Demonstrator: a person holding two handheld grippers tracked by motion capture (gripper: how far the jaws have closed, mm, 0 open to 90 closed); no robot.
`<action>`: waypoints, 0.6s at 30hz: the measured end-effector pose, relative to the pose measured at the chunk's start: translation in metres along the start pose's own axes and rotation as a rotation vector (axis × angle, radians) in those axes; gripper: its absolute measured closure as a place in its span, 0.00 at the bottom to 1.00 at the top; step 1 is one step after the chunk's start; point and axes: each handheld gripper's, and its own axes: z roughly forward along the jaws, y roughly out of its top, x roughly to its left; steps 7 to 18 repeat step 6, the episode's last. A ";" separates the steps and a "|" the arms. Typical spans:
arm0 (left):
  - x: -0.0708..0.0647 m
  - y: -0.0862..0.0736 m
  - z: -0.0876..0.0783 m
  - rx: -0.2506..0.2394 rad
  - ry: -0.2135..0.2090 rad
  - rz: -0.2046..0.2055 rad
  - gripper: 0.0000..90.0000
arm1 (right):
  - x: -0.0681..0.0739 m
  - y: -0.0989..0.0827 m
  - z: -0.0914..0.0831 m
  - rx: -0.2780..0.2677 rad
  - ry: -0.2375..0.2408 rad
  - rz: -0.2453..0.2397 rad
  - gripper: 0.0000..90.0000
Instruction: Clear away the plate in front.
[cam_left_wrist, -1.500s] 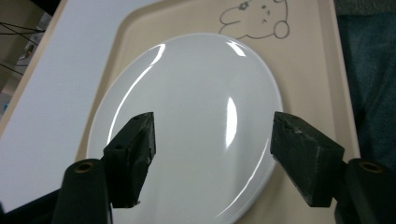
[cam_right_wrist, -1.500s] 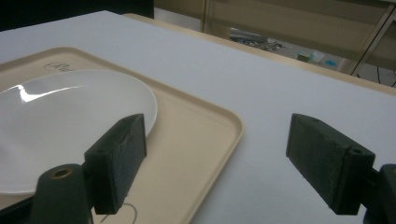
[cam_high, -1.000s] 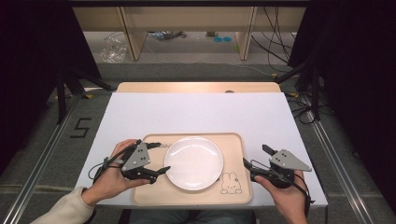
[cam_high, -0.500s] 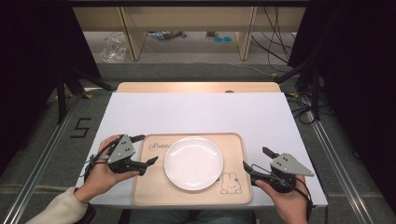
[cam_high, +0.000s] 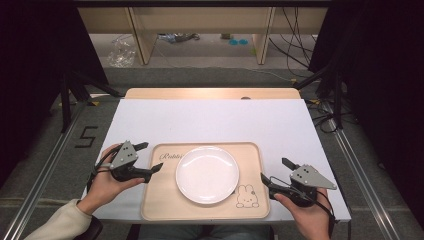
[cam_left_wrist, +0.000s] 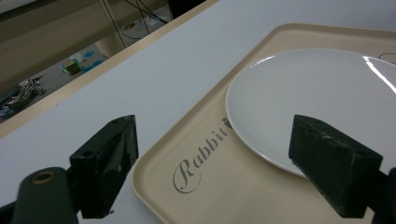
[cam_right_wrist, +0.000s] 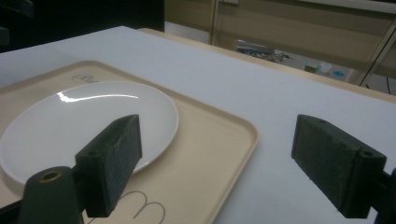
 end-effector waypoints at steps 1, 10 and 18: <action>0.000 0.000 0.000 0.001 -0.006 0.002 0.17 | 0.000 0.000 0.000 0.005 0.001 0.001 0.19; -0.002 0.000 0.004 0.008 -0.030 0.004 0.18 | -0.001 0.000 -0.001 0.027 -0.002 -0.011 0.19; -0.002 0.000 0.004 0.008 -0.030 0.004 0.18 | -0.001 0.000 -0.001 0.027 -0.002 -0.011 0.19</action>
